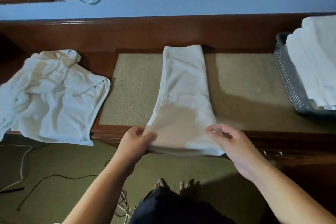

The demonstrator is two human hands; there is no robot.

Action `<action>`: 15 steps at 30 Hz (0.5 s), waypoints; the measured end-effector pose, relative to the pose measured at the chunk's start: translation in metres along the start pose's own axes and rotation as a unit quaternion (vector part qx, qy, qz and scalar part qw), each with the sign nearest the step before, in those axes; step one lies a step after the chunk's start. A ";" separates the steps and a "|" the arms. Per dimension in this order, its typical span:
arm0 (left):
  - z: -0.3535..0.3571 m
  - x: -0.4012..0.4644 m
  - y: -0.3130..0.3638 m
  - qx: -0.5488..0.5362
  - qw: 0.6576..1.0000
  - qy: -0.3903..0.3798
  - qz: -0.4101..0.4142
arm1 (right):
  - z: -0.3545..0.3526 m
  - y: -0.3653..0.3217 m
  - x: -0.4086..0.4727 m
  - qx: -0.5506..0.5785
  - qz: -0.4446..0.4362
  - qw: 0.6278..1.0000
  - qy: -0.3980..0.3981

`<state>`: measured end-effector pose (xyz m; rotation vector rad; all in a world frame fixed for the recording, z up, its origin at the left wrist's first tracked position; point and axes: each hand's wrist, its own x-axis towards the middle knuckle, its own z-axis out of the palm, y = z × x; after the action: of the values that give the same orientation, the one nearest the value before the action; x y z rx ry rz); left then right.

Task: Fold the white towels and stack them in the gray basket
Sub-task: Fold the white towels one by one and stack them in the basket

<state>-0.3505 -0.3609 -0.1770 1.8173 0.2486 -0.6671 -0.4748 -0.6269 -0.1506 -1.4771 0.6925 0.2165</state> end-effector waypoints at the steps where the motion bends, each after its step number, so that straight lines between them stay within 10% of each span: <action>1: -0.001 -0.001 0.017 0.009 1.000 0.017 0.020 | -0.003 -0.010 0.003 -0.001 -0.009 1.000 -0.004; 15: -0.033 0.100 0.210 0.191 0.945 -0.186 0.187 | -0.036 -0.169 0.100 0.039 -0.099 0.993 -0.054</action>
<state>-0.1573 -0.4192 -0.0571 1.9819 -0.5014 -0.8057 -0.3155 -0.7087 -0.0616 -1.4378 0.4599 0.1144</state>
